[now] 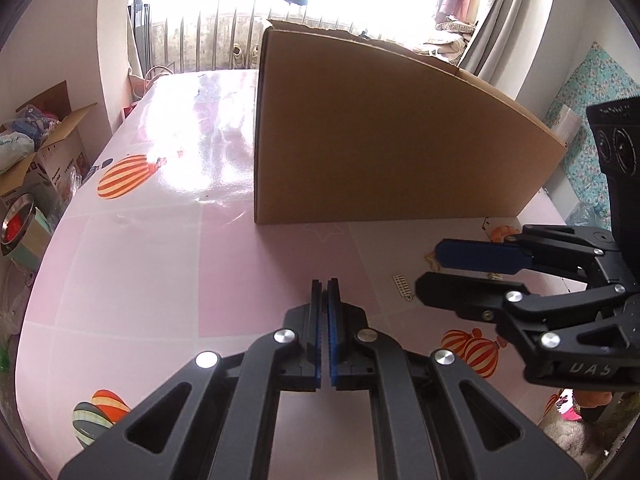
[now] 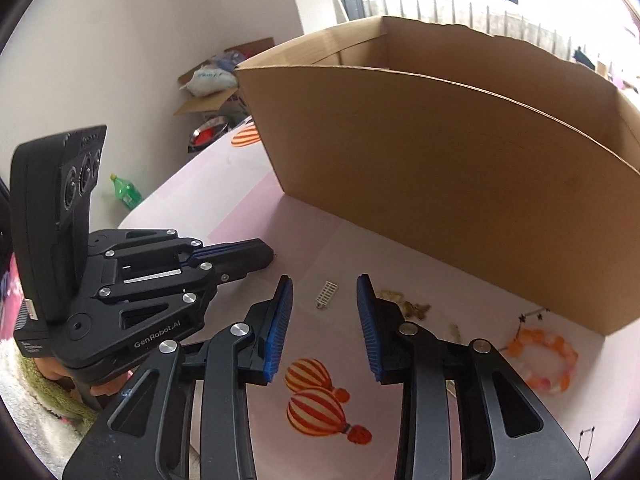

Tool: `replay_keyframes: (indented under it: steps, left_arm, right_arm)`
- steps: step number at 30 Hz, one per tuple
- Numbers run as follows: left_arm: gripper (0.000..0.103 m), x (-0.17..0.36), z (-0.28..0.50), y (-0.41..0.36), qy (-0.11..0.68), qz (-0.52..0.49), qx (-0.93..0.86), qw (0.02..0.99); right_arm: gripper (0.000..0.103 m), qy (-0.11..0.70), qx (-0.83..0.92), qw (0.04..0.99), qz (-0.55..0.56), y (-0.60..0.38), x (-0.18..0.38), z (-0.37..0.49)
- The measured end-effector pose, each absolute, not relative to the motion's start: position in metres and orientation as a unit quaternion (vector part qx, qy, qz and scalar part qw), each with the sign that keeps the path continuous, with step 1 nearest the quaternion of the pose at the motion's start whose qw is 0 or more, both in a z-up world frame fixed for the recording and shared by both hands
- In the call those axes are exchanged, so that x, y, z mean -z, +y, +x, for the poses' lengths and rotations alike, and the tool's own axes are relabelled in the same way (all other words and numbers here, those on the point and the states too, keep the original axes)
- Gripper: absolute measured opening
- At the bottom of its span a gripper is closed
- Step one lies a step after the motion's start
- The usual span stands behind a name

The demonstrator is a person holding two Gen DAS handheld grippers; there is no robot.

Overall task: Organize jewelry
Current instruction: 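Close the right gripper on the small gold spring charm, then lift the gold spring charm with the right gripper over the box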

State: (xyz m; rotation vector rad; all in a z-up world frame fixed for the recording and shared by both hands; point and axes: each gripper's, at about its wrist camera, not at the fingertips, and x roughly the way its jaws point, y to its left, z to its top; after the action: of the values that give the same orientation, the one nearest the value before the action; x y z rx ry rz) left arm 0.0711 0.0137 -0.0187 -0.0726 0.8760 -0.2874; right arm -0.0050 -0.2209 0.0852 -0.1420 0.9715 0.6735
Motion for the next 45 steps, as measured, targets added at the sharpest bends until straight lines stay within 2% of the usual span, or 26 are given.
replay_keyframes:
  steps: [2, 4, 6, 12, 15, 33, 39, 45]
  left_arm:
    - [0.002, 0.019, 0.070, 0.014, 0.421, -0.034, 0.139, 0.896]
    - [0.002, 0.019, 0.069, 0.014, 0.419, -0.034, 0.140, 0.896]
    - [0.002, 0.020, 0.069, 0.014, 0.418, -0.034, 0.141, 0.897]
    - [0.002, 0.021, 0.070, 0.016, 0.416, -0.038, 0.143, 0.897]
    - [0.002, 0.021, 0.069, 0.017, 0.415, -0.040, 0.143, 0.898]
    - [0.002, 0.010, 0.067, 0.029, 0.398, -0.061, 0.140, 0.905]
    - [0.002, -0.029, 0.056, 0.040, 0.368, -0.077, 0.146, 0.915]
    - [0.002, -0.091, 0.052, 0.038, 0.296, -0.067, 0.178, 0.936]
  right_arm:
    - [0.025, 0.457, -0.314, 0.828, -0.083, -0.215, -0.084, -0.005]
    - [0.015, 0.462, -0.303, 0.827, -0.101, -0.211, -0.079, -0.005]
    - [0.012, 0.472, -0.296, 0.823, -0.111, -0.211, -0.074, -0.007]
    - [0.012, 0.462, -0.285, 0.827, -0.148, -0.205, -0.074, -0.011]
    - [0.003, 0.467, -0.280, 0.826, -0.148, -0.205, -0.076, -0.007]
    - [0.002, 0.456, -0.271, 0.842, -0.097, -0.231, -0.101, -0.010]
    - [0.002, 0.419, -0.280, 0.862, -0.061, -0.251, -0.133, -0.023]
    - [0.002, 0.358, -0.294, 0.886, -0.027, -0.287, -0.182, -0.027]
